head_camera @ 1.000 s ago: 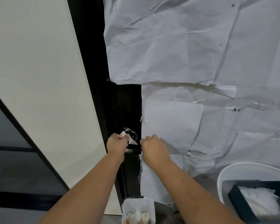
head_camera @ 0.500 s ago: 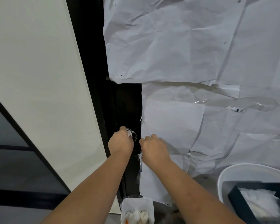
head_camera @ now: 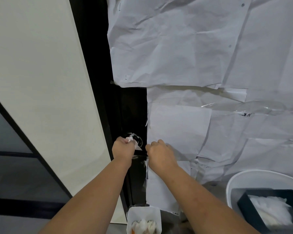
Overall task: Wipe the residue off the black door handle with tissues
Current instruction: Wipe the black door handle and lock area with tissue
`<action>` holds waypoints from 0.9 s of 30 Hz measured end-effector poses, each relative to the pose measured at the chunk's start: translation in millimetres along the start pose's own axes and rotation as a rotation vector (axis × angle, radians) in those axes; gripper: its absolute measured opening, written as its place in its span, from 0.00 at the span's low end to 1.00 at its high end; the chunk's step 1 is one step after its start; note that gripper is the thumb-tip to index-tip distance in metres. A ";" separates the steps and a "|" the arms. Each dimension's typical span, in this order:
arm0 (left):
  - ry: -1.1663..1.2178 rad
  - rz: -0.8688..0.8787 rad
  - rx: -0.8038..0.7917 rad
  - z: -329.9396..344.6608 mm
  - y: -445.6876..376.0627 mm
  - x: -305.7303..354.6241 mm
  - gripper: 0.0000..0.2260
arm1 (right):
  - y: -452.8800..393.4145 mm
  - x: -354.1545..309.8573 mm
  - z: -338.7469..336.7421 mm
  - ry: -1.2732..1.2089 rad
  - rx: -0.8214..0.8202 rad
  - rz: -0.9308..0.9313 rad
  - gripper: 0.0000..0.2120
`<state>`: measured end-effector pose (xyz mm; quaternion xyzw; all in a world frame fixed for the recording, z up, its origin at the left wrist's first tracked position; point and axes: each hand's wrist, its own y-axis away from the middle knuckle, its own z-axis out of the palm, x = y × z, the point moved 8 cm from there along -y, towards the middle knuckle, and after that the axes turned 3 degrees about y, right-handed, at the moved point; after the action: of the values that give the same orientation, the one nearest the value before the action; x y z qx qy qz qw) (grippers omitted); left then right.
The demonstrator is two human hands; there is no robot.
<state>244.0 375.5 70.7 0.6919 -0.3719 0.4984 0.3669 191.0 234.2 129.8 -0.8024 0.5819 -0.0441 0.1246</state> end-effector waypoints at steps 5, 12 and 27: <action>0.366 -0.293 0.010 1.8 8.0 -28.3 0.08 | -1.0 1.3 2.8 -0.009 -0.012 0.003 0.06; 0.477 -0.334 -0.058 -6.1 16.5 -29.0 0.05 | -0.5 0.3 1.5 -0.015 0.010 -0.008 0.05; 0.060 -0.146 -0.076 -4.7 4.8 -7.8 0.09 | -3.8 0.6 3.4 -0.018 0.007 0.013 0.07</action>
<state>236.0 378.6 65.0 0.6875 -0.3280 0.4763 0.4392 195.4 235.3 127.5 -0.7986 0.5858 -0.0382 0.1330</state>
